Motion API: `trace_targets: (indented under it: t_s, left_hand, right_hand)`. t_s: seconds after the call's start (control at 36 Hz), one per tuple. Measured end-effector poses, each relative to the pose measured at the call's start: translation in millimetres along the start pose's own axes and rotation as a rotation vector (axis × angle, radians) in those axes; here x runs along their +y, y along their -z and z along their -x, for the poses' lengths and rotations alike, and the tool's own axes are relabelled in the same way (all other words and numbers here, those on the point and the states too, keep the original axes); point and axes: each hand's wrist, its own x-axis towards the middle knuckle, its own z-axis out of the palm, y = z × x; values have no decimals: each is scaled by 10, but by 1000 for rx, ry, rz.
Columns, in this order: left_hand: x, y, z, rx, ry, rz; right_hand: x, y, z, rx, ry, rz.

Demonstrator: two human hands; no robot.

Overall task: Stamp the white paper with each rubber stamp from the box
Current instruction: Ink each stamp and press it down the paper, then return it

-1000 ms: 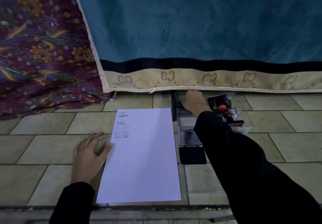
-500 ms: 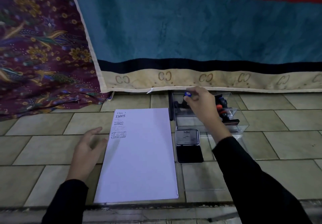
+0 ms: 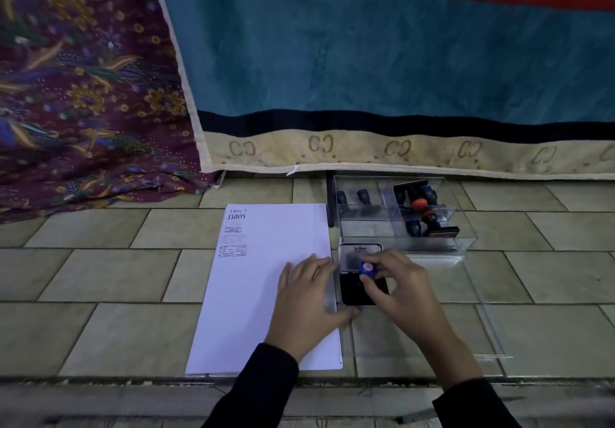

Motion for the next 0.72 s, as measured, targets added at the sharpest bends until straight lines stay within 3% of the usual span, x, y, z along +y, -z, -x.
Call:
trace_targets:
  t_s: [0.31,0.47,0.64,0.72]
  left_hand:
    - [-5,-85,-32,30,32,-27]
    - [-67,165,-13,56,47,99]
    - [-728,697,91,304,212,89]
    - [-1116,843,199,262,295,-65]
  right_hand:
    - [-53,-39,55,28,-27,32]
    - [-86,-24,19,67,-32,1]
    - [-407,-285,-338,84,-20,-128]
    - [-613,-563,-550,12,28,-186]
